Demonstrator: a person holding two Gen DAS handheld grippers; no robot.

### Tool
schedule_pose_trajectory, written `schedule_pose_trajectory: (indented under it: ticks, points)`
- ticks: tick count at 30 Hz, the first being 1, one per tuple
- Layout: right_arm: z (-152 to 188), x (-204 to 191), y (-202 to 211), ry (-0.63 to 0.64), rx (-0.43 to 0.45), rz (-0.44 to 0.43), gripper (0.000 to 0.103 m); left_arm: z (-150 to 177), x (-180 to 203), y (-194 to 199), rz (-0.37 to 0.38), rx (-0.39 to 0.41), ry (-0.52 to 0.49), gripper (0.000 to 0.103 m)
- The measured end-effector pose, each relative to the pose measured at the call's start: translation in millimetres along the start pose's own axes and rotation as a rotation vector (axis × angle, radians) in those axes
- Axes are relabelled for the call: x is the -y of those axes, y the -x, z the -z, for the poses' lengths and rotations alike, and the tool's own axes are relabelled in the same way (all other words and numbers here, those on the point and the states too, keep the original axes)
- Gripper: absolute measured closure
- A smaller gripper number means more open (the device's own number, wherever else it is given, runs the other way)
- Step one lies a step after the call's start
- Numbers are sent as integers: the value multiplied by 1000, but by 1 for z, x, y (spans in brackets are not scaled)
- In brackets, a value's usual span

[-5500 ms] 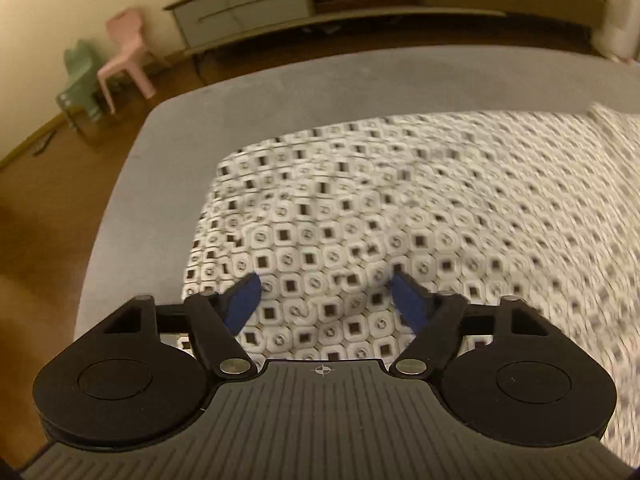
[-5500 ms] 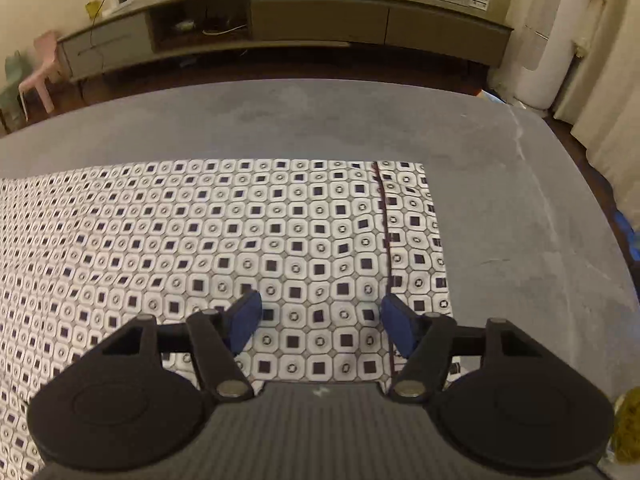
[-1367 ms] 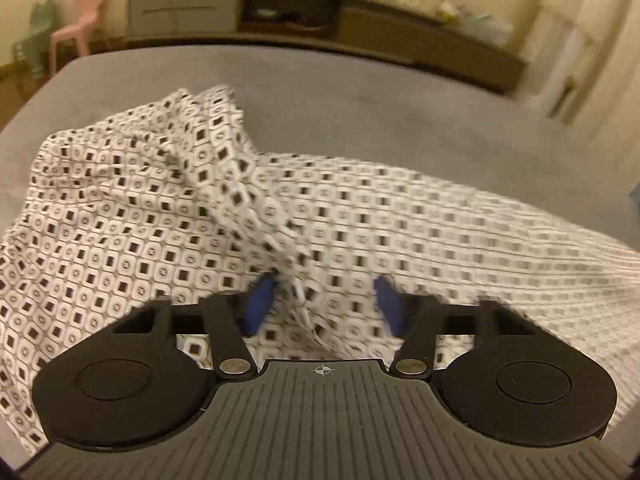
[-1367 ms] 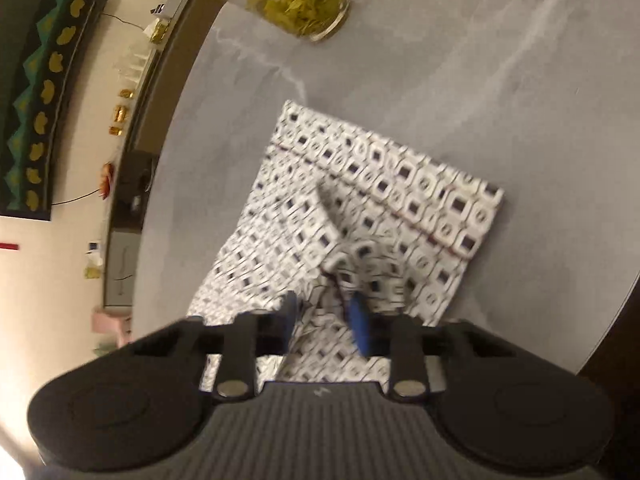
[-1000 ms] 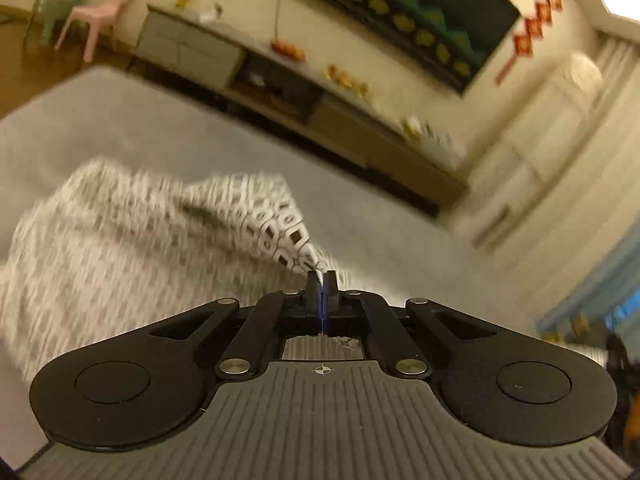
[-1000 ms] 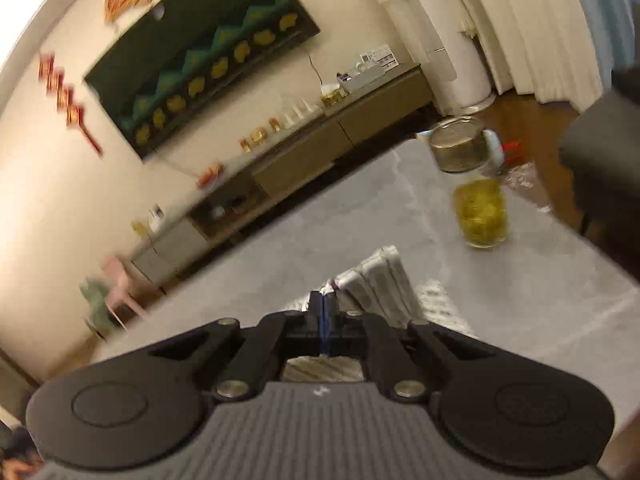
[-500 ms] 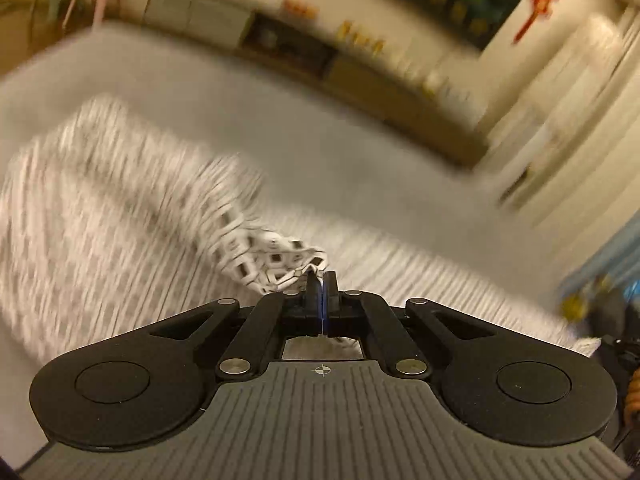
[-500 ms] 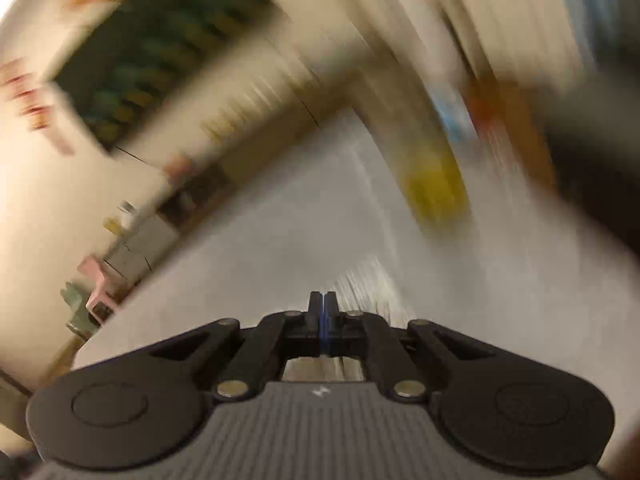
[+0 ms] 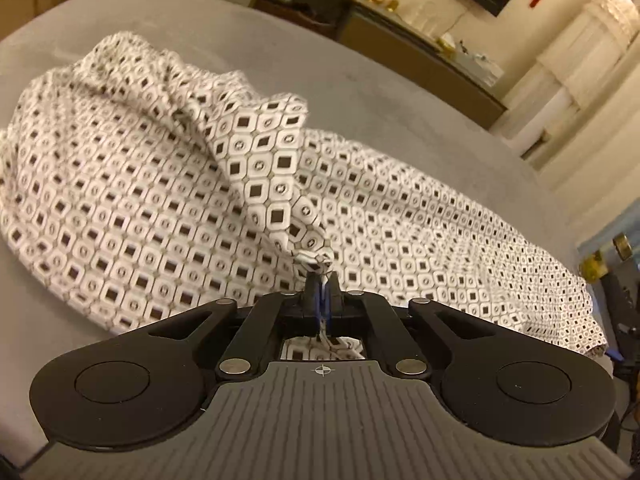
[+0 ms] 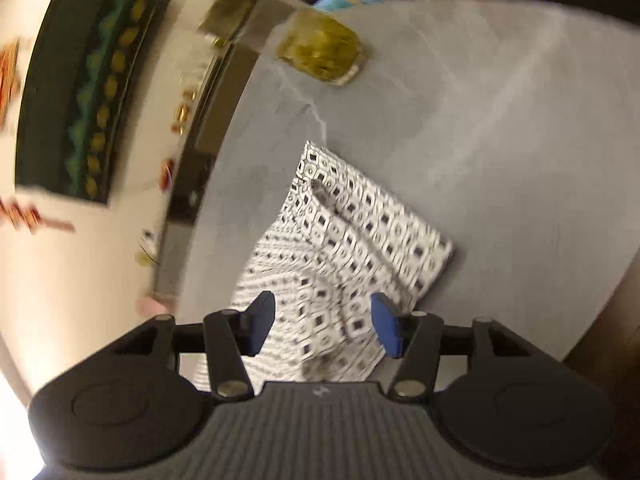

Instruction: Fold clothes

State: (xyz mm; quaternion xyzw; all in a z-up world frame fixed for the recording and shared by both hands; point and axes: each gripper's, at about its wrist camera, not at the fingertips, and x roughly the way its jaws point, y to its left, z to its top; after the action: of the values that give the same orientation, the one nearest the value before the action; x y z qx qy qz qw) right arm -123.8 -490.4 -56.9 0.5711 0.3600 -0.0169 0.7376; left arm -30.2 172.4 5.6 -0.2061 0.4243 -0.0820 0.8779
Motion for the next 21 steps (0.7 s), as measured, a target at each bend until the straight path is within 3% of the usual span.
schedule_pose_trajectory:
  ticks: [2,4,7,9,10,11,12,14,18,20,21]
  points:
    - [9,2,3,-39,-12,-52,47,0,2,-3,-14,4,-7,102]
    - [18,5,0,-77,-33,-78,41,1,3,-7,-28,8,-14,79]
    - [20,7,-13,-121,-68,-60,40,0,7,-13,-40,15,-20,72]
    - [10,11,-18,-116,-33,-26,44,-1,8,-15,-46,18,-25,70]
    - [1,8,-23,-93,5,-8,52,-1,8,-14,-49,19,-30,73]
    - [-6,2,-30,-40,46,26,80,-1,8,-13,-52,20,-34,77]
    - [-13,-10,-36,27,66,66,97,-1,8,-13,-55,21,-38,103]
    - [-25,-34,-45,158,108,134,100,-1,7,-11,-61,22,-47,103]
    - [3,-122,20,548,301,-17,100,-2,7,-7,-72,25,-65,103]
    - [11,-122,30,615,322,57,100,-1,6,-6,-76,24,-69,103]
    - [8,-108,21,592,288,115,100,0,5,-7,-76,21,-66,103]
